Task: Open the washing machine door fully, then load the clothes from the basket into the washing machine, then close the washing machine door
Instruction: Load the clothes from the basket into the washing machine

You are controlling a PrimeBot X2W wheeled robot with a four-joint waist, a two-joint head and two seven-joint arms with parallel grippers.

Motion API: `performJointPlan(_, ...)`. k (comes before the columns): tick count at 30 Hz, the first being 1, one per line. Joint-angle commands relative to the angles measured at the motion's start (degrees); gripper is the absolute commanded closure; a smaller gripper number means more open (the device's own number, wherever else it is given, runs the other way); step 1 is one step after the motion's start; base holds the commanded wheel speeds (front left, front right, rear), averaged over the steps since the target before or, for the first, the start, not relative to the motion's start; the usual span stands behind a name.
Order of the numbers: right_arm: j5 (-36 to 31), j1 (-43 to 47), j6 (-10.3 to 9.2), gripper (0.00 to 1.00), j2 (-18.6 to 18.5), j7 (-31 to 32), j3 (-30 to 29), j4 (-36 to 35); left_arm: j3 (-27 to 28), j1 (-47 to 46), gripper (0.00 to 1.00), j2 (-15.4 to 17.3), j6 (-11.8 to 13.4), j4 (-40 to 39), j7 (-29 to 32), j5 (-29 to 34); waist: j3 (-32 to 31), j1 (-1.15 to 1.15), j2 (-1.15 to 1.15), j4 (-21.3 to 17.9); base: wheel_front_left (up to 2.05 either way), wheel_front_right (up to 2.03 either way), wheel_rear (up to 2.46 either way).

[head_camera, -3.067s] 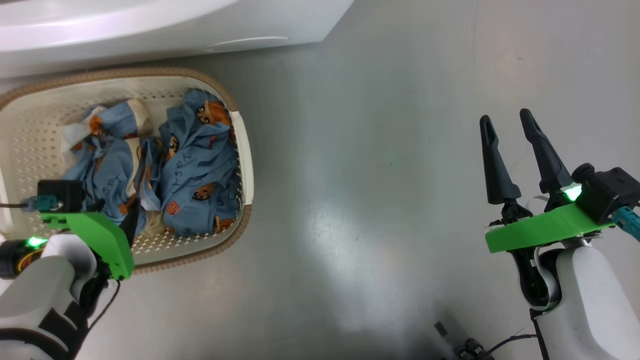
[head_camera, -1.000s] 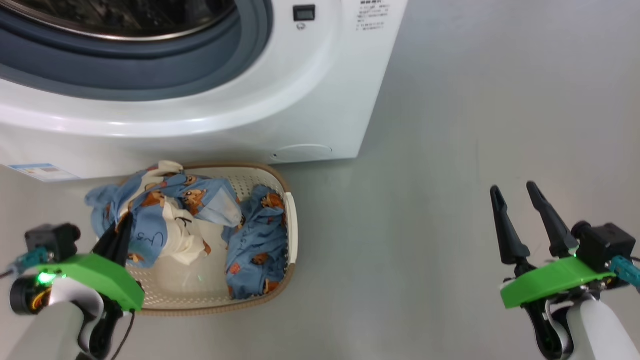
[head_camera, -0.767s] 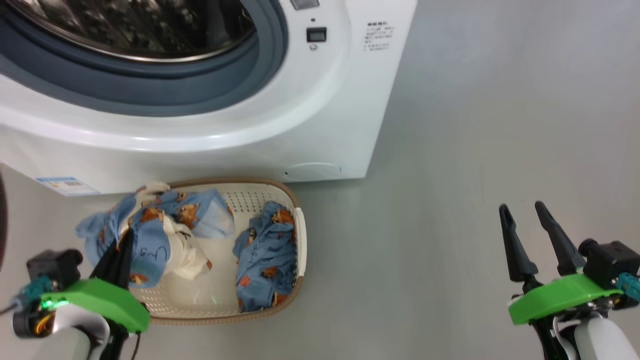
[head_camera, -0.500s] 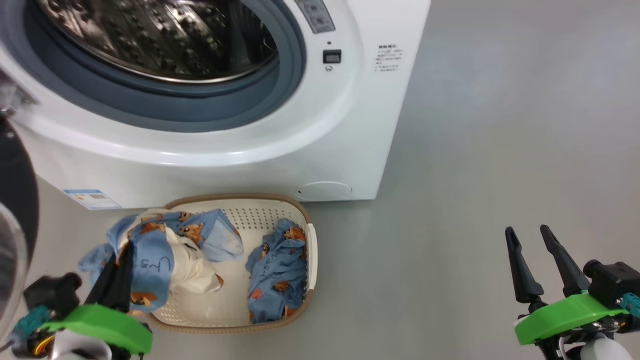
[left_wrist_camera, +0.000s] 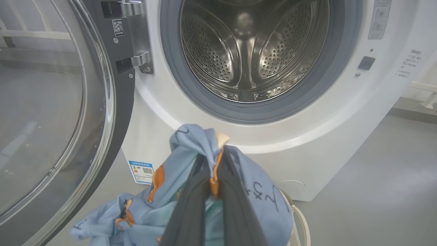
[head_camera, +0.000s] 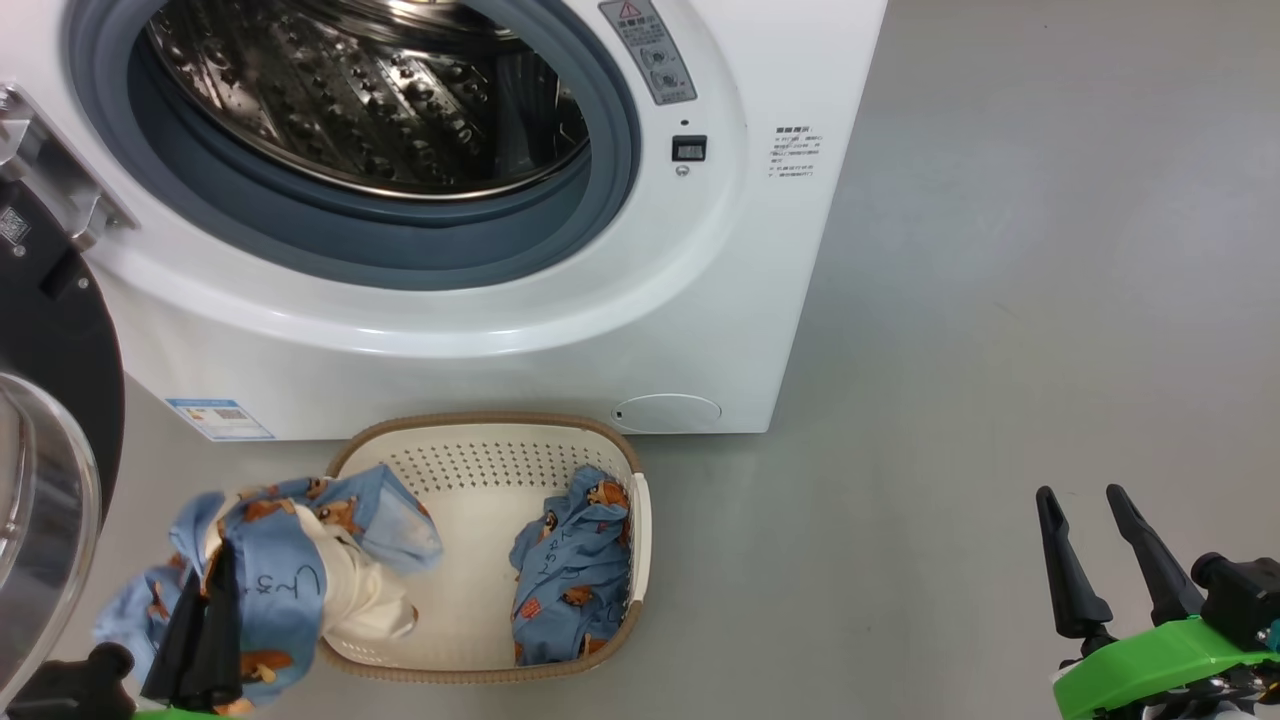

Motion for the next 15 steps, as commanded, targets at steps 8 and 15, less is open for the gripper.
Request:
performJointPlan(8, 0.41, 0.57, 0.07, 0.0, -0.5, -0.44, 0.84, -1.59, 2.38, 0.03, 1.0, -0.34, -0.09, -3.6, -0.42, 0.88, 0.76, 0.0, 0.0, -0.54, 0.0, 0.0, 0.0)
performJointPlan(15, 0.18, -0.77, 0.07, 0.0, -0.04, -0.44, 1.18, -1.93, 1.48, -3.53, 1.0, 0.38, -0.09, -4.42, -0.42, 0.22, 3.21, 0.0, 0.0, -1.62, 0.0, 0.0, 0.0)
